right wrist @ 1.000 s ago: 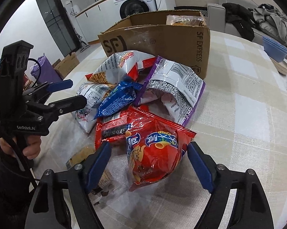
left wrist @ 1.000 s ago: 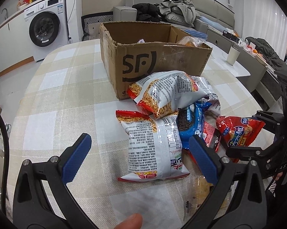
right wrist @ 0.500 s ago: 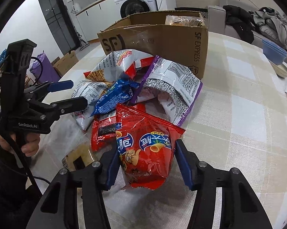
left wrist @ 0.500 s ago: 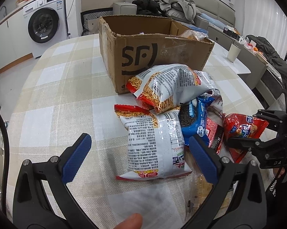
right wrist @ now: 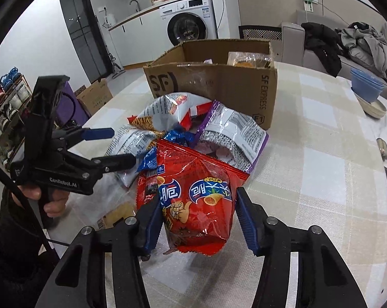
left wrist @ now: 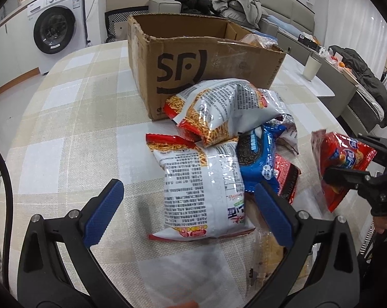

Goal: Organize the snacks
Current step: 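Close the left gripper on the white noodle-snack bag while the right holds the red bag, then lift both held bags and carry them over the cardboard box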

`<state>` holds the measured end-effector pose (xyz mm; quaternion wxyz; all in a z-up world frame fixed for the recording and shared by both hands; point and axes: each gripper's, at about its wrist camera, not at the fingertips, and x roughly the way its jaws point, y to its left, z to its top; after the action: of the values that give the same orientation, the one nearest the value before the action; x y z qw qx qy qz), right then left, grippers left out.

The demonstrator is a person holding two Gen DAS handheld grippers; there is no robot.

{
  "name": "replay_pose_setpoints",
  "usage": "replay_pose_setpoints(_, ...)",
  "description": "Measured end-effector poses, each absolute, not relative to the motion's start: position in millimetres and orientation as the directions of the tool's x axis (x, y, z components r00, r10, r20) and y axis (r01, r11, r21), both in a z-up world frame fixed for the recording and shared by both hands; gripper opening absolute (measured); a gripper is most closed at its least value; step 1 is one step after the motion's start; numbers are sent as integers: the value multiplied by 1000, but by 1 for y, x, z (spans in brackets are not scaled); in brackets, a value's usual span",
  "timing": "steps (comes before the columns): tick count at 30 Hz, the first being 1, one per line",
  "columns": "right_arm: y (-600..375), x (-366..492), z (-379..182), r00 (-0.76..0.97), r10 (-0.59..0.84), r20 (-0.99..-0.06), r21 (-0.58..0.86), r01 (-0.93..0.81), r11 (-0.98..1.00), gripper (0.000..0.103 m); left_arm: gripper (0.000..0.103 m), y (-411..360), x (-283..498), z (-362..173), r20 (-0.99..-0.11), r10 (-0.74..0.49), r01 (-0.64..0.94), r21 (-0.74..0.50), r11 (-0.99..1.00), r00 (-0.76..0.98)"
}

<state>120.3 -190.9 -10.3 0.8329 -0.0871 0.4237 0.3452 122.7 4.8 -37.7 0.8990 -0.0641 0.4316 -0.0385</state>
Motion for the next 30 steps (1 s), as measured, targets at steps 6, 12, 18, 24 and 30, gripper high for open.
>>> replay_pose_setpoints(6,-196,120,-4,424,519,-742,161,-639,752,54,69,4,126,-46,-783,-170,33,-188,982,599)
replay_pose_setpoints(12,-202,119,1,440,534,-722,172,-634,754,54,52,1,127,-48,-782,-195,40,-213,976,592)
replay_pose_setpoints(18,-204,121,4,458,546,-702,178,-629,757,54,50,-2,124,-42,-766,-204,47,-222,974,610)
replay_pose_setpoints(24,-207,121,8,474,569,-671,192,-631,752,54,50,7,112,-28,-739,-228,65,-243,968,634)
replay_pose_setpoints(30,-212,114,19,506,611,-609,202,-645,737,54,50,8,97,-3,-688,-247,89,-257,962,682)
